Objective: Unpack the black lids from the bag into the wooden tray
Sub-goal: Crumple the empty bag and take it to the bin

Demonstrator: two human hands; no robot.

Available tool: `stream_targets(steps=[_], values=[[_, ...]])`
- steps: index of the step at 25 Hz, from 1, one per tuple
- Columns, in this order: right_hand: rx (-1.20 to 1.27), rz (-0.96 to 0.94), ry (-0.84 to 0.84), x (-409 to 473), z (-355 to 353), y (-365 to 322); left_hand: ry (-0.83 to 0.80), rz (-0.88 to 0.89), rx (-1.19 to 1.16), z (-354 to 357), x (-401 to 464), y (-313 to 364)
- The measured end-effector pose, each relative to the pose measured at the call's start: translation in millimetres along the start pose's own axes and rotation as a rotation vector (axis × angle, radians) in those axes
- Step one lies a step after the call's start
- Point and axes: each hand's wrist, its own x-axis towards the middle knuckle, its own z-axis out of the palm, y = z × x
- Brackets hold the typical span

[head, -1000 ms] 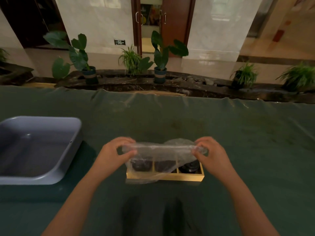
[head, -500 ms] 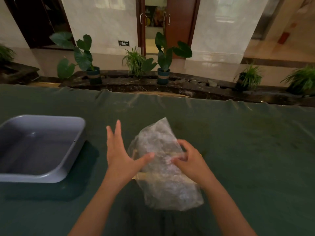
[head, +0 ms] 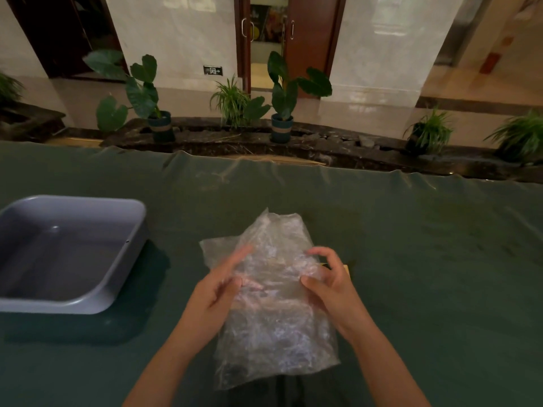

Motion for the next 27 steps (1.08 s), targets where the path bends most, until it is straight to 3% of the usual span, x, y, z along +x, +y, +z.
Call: stream_targets(steps=[5, 8, 9, 11, 14, 17, 20, 22, 25, 27], values=[[-0.145, 0.051, -0.277, -6, -18, -11, -0.211, -0.089, 0.08, -22, 6, 0], [-0.365, 0.036, -0.268, -5, -23, -12, -0.416, -0.151, 0.202, -33, 10, -5], [-0.491, 0.006, -0.206, -2, -20, -11, -0.406, -0.157, 0.26, -31, 12, -6], [-0.722, -0.11, -0.042, 1, -10, -7, -0.215, -0.123, 0.393, -22, 16, -9], [-0.861, -0.283, 0.137, 4, 0, -1, 0.035, -0.124, 0.634, -11, 22, -9], [-0.911, -0.313, 0.2, 4, -1, 3, 0.063, -0.209, 0.73, -10, 22, -12], [-0.804, -0.15, 0.194, 2, -4, -4, -0.027, -0.114, 0.482, -18, 22, -11], [-0.885, -0.045, 0.125, -2, -6, -10, -0.128, -0.188, 0.258, -25, 22, -6], [-1.178, 0.0, -0.172, -6, 0, -19, -0.239, -0.204, 0.272, -25, 25, 3], [-1.087, 0.016, -0.315, -5, 14, -24, -0.316, -0.161, 0.288, -21, 31, 11]])
